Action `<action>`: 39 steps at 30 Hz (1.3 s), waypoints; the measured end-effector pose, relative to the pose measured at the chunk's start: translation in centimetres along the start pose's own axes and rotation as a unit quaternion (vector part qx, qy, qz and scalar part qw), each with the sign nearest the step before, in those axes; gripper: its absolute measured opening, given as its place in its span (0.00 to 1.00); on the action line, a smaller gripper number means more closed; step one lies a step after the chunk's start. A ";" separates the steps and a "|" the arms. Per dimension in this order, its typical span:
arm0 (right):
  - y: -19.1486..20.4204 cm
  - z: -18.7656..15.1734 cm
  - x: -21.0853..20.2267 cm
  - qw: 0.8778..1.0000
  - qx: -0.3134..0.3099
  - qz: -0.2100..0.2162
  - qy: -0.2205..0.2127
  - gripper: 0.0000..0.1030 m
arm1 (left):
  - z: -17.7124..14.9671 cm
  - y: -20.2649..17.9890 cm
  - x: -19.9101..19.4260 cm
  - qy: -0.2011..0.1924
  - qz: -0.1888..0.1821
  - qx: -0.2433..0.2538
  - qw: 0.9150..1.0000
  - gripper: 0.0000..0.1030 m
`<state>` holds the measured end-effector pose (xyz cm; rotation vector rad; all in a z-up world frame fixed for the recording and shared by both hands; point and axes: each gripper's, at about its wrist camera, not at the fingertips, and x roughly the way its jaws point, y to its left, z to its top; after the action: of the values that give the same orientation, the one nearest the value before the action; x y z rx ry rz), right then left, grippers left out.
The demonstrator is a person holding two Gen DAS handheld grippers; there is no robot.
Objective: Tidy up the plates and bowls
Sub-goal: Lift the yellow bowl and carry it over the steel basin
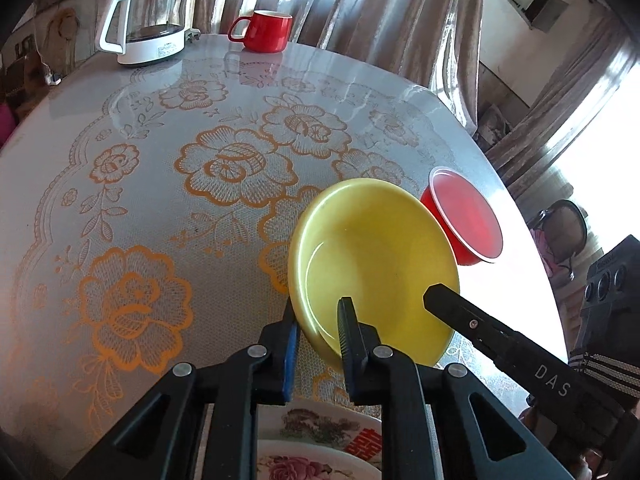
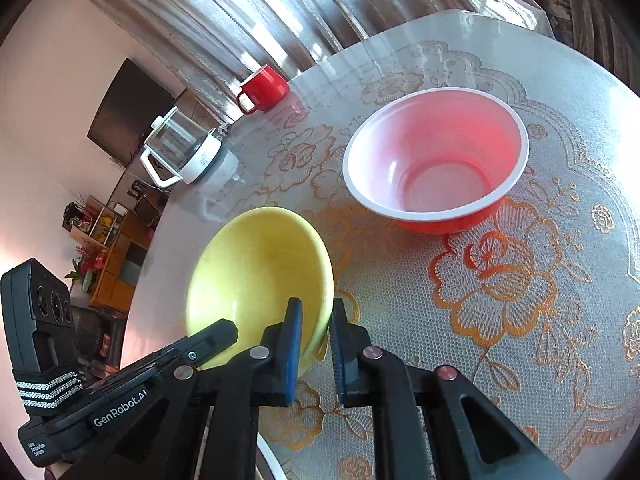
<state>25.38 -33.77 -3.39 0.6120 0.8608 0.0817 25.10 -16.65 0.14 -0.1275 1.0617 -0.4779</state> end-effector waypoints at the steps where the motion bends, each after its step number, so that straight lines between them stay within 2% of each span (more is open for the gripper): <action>1: 0.2 -0.1 -0.3 1.000 -0.002 0.002 -0.002 0.12 | -0.1 0.0 -0.4 -0.003 -0.001 -0.001 1.000 0.18; 16: 4.1 -2.6 -3.3 0.999 -0.035 0.021 -0.014 0.12 | -2.9 0.9 -6.8 -0.065 0.003 0.002 0.998 0.18; 29: 6.6 -5.0 -5.5 0.997 -0.058 0.040 -0.021 0.12 | -6.3 2.0 -10.6 -0.086 -0.002 -0.004 0.996 0.18; 39: 9.6 -7.0 -5.2 0.995 -0.088 0.054 -0.010 0.12 | -8.6 4.6 -13.5 -0.108 0.003 -0.026 0.994 0.18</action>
<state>18.44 -24.15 1.87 0.4930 0.7922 0.2462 13.75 -5.54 5.31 -0.2181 0.8632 -0.4217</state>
